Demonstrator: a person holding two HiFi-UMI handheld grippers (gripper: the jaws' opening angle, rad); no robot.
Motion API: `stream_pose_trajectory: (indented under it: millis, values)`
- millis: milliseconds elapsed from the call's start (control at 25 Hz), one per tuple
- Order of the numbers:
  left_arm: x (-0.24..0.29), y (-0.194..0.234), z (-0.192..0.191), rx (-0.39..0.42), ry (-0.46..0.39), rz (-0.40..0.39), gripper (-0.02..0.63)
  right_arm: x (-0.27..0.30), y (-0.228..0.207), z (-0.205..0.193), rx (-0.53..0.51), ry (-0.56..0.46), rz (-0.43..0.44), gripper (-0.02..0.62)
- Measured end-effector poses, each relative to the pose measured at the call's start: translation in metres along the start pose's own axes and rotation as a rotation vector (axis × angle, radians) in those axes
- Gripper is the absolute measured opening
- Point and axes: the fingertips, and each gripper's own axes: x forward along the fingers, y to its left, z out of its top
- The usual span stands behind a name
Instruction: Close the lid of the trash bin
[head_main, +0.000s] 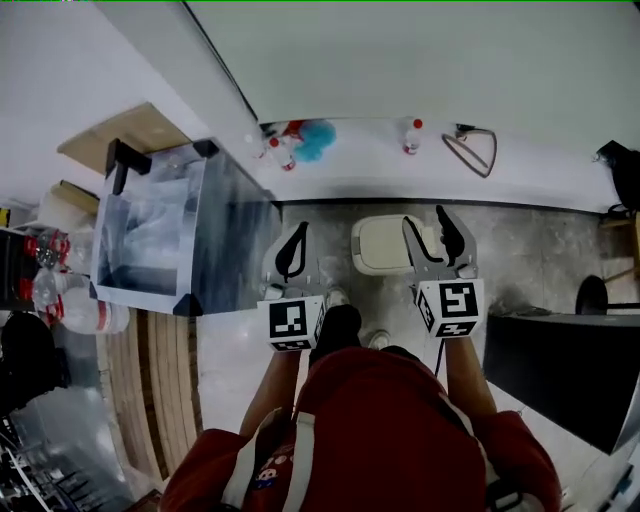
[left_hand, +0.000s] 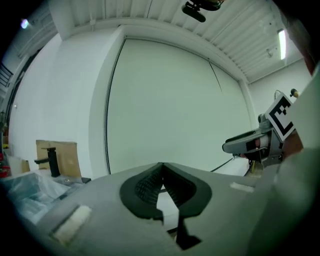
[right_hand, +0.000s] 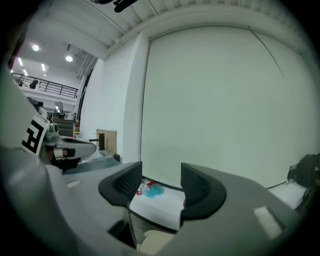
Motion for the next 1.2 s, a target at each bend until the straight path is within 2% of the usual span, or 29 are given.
stream_pose_trajectory:
  millis: [280, 480, 800, 1080, 1200]
  values:
    - [-0.047, -0.005, 0.091, 0.065, -0.185, 0.042, 0.005, -0.058, -0.015, 0.092, -0.112, -0.218, -0.057, 0.239]
    - [-0.069, -0.012, 0.140, 0.103, -0.293, 0.065, 0.004, -0.088, -0.019, 0.121, -0.162, -0.293, -0.094, 0.238]
    - [-0.076, -0.020, 0.148, 0.125, -0.315, 0.081, 0.005, -0.105, -0.024, 0.118, -0.163, -0.319, -0.095, 0.215]
    - [-0.074, -0.024, 0.145, 0.104, -0.299, 0.084, 0.004, -0.110, -0.023, 0.118, -0.175, -0.327, -0.071, 0.109]
    - [-0.071, -0.028, 0.147, 0.096, -0.295, 0.070, 0.005, -0.109, -0.024, 0.115, -0.175, -0.316, -0.066, 0.026]
